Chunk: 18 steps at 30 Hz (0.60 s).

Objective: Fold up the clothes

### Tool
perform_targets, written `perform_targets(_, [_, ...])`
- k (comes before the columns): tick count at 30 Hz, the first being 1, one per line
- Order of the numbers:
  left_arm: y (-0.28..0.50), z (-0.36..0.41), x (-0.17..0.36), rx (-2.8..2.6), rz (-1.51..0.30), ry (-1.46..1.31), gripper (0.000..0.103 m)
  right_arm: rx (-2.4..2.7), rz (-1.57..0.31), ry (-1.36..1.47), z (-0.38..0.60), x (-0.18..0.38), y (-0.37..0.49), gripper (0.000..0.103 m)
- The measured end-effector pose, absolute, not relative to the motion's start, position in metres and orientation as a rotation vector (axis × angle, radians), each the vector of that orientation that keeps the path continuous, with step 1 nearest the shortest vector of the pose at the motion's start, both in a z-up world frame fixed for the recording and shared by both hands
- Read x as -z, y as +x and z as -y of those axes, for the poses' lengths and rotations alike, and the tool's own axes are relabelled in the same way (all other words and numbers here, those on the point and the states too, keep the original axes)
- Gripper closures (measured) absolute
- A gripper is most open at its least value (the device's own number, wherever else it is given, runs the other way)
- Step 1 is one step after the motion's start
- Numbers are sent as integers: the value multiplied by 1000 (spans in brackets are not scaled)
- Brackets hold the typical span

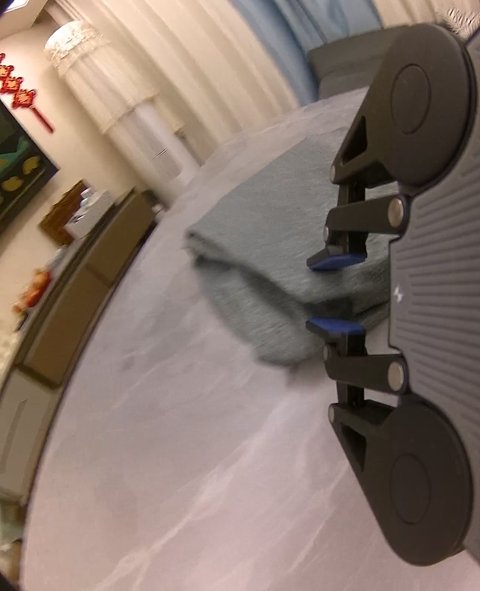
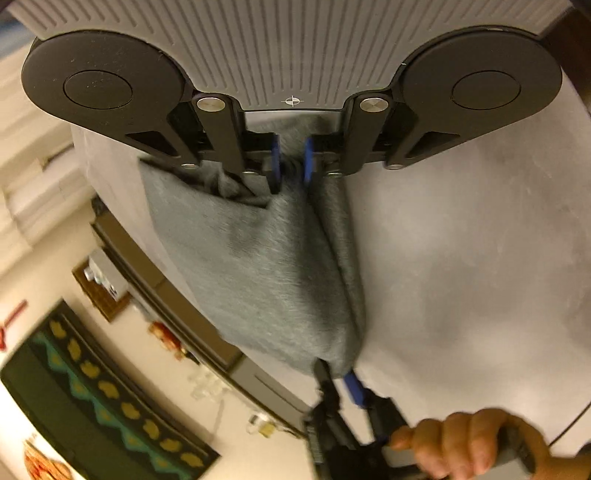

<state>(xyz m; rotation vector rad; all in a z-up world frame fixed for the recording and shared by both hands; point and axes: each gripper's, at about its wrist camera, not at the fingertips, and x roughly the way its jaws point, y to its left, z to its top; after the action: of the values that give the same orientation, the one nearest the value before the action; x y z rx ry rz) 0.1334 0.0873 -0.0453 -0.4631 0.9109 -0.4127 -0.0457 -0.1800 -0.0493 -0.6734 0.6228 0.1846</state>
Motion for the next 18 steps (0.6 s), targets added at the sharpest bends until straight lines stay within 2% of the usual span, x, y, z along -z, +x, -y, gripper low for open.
perform_targets(1, [128,-91,36,391,-871,-450,72,-179,-614,-637,183,38,-53,58])
perform_targets(3, [116,-94,14,383,-777,-412,65,-179,-575,-543,190,8,-70,57])
perform_targets(5, [105,-88,-1,442,-711,-374,63,-190,-519,-462,190,-10,-78,57])
perform_targets(8, [98,-60,6,572,-754,-300,62,-197,-458,-420,184,-11,-68,58])
perform_targets(9, [98,-51,13,592,-780,-272,62,-199,-437,-406,182,-12,-65,61])
perform_targets(10, [99,-46,22,587,-805,-245,62,-198,-449,-394,182,-5,-55,72])
perform_targets(12, [108,-44,41,536,-849,-208,64,-176,-524,-377,184,23,-30,80])
perform_targets(14, [115,-47,50,504,-875,-209,61,-136,-600,-353,191,56,-16,79])
perform_targets(18, [124,-55,55,478,-905,-244,63,-124,-567,-343,194,67,-20,78])
